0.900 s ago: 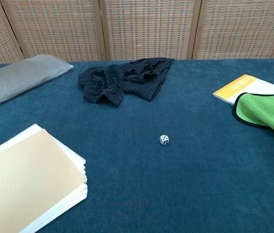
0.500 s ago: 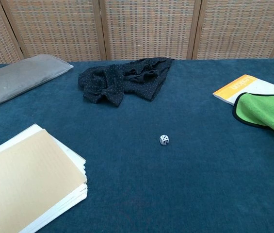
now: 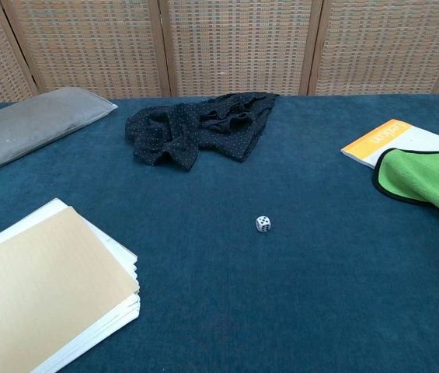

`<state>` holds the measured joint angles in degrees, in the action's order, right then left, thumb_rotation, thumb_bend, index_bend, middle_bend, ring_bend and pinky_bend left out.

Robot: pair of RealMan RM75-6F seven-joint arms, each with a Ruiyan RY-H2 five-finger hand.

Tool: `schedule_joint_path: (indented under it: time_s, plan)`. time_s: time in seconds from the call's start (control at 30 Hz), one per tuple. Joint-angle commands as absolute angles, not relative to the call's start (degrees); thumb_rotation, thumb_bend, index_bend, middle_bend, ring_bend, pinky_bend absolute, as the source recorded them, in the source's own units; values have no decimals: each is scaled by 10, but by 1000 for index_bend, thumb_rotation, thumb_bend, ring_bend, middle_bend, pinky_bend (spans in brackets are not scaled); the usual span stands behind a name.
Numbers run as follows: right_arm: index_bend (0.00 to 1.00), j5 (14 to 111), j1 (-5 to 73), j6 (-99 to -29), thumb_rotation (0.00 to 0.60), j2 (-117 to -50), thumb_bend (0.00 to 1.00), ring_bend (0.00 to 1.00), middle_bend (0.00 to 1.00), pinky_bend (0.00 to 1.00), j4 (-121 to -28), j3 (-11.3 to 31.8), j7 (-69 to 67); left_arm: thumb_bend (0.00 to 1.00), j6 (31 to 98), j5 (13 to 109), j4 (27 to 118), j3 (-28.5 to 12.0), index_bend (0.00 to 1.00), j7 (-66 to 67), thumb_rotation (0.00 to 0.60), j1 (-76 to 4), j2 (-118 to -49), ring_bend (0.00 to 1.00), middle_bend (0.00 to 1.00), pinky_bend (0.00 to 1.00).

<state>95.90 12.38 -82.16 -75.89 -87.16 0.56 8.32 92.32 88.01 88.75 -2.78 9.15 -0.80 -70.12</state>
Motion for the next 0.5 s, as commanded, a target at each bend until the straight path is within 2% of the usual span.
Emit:
schedule_joint_path:
  time_s: [0.03,0.23,0.5]
  plan:
    - [216,958,144,-800,600,-767,251,0,0,0,-890,18,97,0,922,881,888,-27,0,92,600,-8,-701,0,0,0]
    - [325,920,208,-720,600,-801,250,0,16,14,-926,66,165,0,913,876,885,-27,0,90,600,-12,-702,0,0,0]
    - [382,797,291,-609,600,-886,250,0,67,26,-905,130,231,0,901,865,879,-31,0,78,600,-16,-703,0,0,0]
